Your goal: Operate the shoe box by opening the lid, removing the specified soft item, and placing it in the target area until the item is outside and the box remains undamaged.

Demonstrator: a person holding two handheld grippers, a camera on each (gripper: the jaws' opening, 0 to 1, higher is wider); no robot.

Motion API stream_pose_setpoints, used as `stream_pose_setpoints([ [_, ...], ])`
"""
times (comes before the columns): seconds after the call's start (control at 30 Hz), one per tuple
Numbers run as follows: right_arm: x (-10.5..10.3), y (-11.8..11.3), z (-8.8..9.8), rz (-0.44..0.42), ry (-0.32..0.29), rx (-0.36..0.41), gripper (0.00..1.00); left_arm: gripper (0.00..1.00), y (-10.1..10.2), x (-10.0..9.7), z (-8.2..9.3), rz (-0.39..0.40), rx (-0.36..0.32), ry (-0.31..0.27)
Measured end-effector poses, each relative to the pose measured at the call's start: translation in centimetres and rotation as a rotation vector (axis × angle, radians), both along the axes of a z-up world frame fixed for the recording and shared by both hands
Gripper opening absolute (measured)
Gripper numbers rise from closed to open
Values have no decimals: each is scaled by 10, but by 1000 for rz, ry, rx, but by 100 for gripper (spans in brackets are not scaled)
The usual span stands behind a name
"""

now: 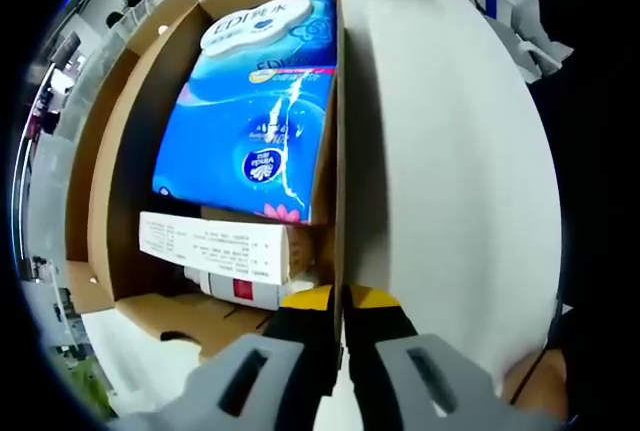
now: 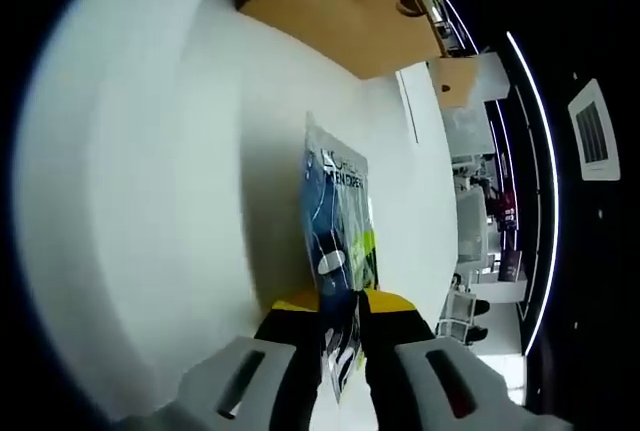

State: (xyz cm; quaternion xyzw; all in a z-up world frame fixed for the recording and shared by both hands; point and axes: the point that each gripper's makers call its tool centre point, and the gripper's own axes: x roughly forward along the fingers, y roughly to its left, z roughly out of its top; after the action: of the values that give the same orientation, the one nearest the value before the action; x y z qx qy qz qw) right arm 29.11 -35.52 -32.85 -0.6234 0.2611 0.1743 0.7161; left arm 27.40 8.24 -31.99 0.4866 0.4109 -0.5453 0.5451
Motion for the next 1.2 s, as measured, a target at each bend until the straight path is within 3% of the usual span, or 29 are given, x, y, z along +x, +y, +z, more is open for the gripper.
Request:
stream_pose_setpoints([
  [0.47, -4, 0, 7, -15, 9, 9, 14, 3, 0, 1, 0, -1, -1, -3],
  [0.73, -18, -5, 8, -31, 17, 12, 15, 3, 0, 1, 0, -3, -2, -3],
  [0.97, -9, -7, 10, -45, 19, 26, 18, 3, 1, 0, 0, -2, -1, -6],
  [1.2, -22, -14, 5, -64, 46, 34, 20, 3, 0, 0, 0, -1, 1, -4],
])
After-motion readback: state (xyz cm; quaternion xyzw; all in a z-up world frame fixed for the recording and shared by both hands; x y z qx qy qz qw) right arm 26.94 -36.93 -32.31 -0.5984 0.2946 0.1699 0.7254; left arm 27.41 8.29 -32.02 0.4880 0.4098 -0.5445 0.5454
